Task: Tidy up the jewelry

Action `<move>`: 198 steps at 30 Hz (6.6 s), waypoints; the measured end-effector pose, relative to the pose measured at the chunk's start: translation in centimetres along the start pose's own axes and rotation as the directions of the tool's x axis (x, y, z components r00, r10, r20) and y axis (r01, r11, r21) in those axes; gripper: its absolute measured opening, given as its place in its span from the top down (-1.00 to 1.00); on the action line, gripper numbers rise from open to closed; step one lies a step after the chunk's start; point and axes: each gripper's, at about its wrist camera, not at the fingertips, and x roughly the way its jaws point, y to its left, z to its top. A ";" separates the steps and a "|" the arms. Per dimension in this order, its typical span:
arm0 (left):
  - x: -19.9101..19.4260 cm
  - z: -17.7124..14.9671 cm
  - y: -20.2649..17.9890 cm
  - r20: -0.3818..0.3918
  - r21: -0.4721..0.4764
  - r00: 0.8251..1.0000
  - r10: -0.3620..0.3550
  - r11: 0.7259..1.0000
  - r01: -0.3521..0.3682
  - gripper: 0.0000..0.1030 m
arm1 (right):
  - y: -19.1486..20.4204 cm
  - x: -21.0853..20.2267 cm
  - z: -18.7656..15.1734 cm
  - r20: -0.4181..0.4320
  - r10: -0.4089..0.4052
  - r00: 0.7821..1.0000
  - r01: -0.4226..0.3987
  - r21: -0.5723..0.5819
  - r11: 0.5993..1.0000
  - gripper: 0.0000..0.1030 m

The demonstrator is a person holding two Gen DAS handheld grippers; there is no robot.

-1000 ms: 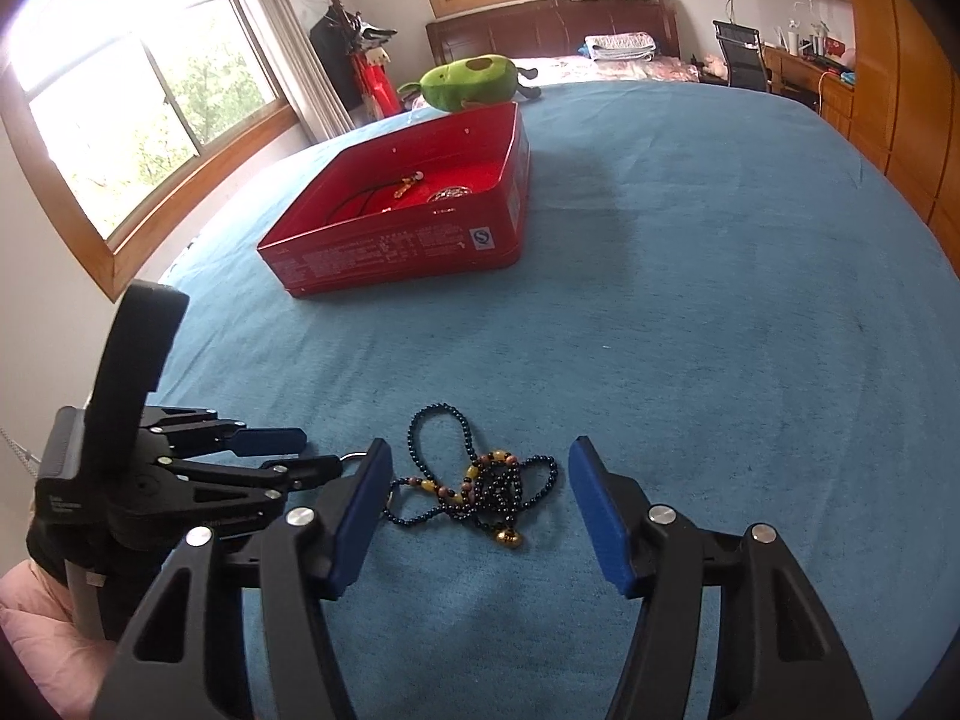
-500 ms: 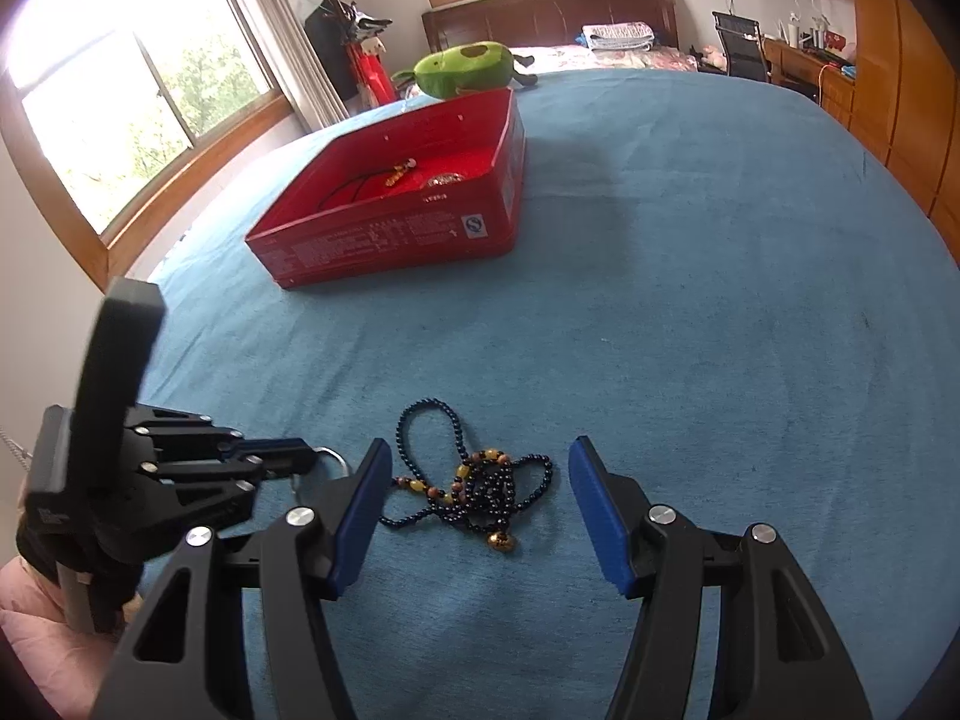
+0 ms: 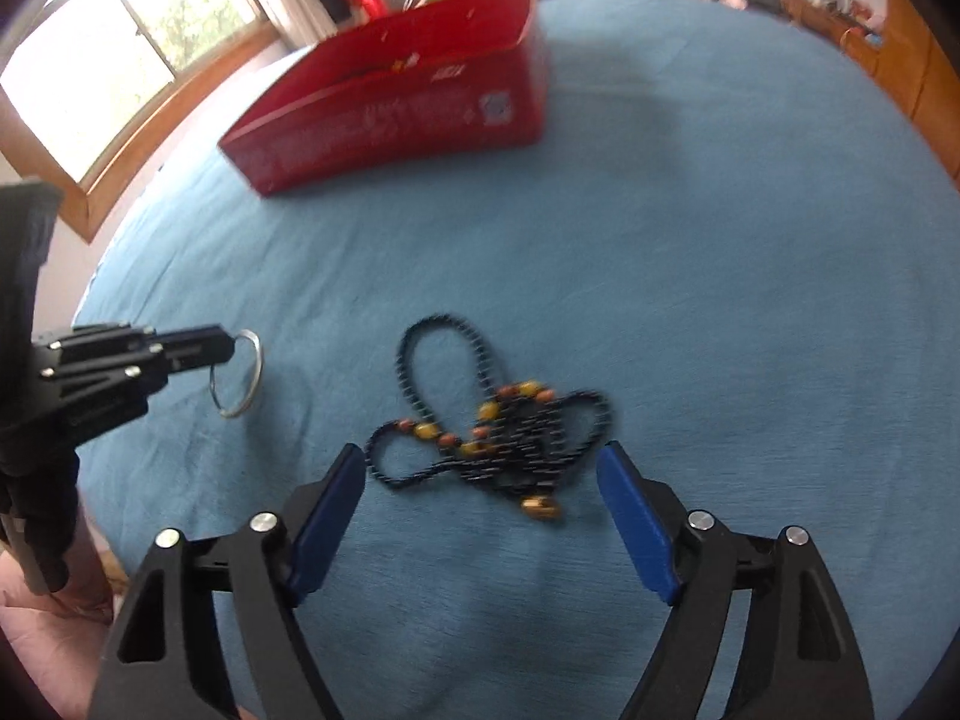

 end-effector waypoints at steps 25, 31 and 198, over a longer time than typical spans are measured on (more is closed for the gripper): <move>-2.5 -0.2 1.3 0.062 -0.030 0.997 -0.039 0.999 0.041 0.93 | 0.5 -5.5 2.3 0.211 0.028 0.977 -0.018 -0.050 0.999 0.76; -4.6 0.3 1.8 0.105 -0.032 0.994 -0.043 0.998 0.046 0.93 | 1.2 -8.2 3.6 0.267 0.035 0.963 -0.019 -0.065 0.998 0.75; -7.1 8.1 8.3 0.337 -0.243 0.891 0.303 0.943 -0.229 -0.94 | 5.2 -2.5 15.9 0.268 -0.243 0.932 0.244 0.028 0.969 -0.93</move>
